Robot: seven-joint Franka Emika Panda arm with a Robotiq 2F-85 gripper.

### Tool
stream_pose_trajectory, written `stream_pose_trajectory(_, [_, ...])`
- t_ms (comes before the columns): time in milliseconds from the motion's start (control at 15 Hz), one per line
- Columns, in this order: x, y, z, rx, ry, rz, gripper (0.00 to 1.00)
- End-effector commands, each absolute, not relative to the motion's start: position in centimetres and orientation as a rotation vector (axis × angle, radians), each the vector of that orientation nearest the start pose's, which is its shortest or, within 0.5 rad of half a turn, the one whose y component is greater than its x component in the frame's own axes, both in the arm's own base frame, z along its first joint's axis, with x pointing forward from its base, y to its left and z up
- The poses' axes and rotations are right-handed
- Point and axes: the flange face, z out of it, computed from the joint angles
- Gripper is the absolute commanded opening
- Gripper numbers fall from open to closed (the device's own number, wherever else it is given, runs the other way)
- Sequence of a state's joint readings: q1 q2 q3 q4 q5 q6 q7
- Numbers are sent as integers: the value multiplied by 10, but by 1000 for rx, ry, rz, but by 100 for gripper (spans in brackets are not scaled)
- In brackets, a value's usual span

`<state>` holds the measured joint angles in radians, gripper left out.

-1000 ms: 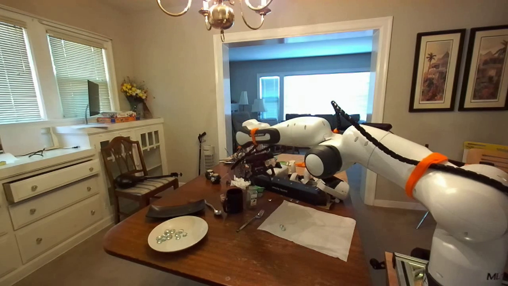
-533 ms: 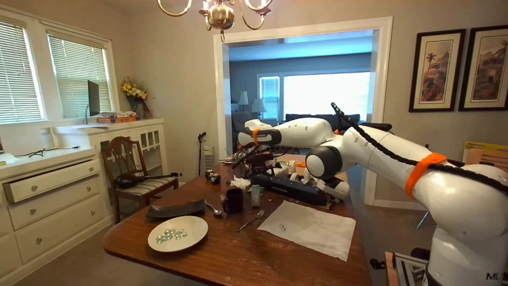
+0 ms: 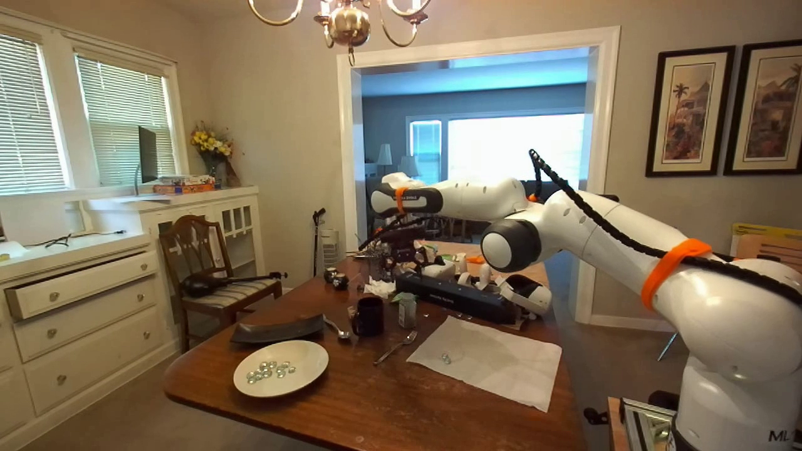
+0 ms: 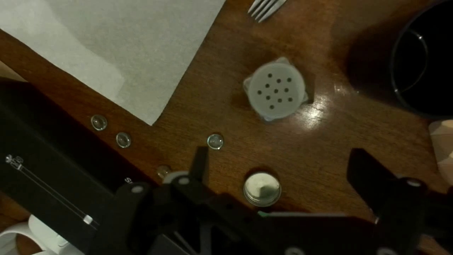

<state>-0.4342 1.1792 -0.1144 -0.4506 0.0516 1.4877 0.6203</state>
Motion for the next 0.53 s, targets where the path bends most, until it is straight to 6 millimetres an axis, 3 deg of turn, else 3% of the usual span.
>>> stream_pose_trajectory(0, [696, -342, 337, -2636, 1733, 285, 100])
stream_pose_trajectory(200, [699, -339, 337, -2646, 1694, 271, 100])
stream_pose_trajectory(467, [701, -343, 320, -2665, 1654, 265, 100])
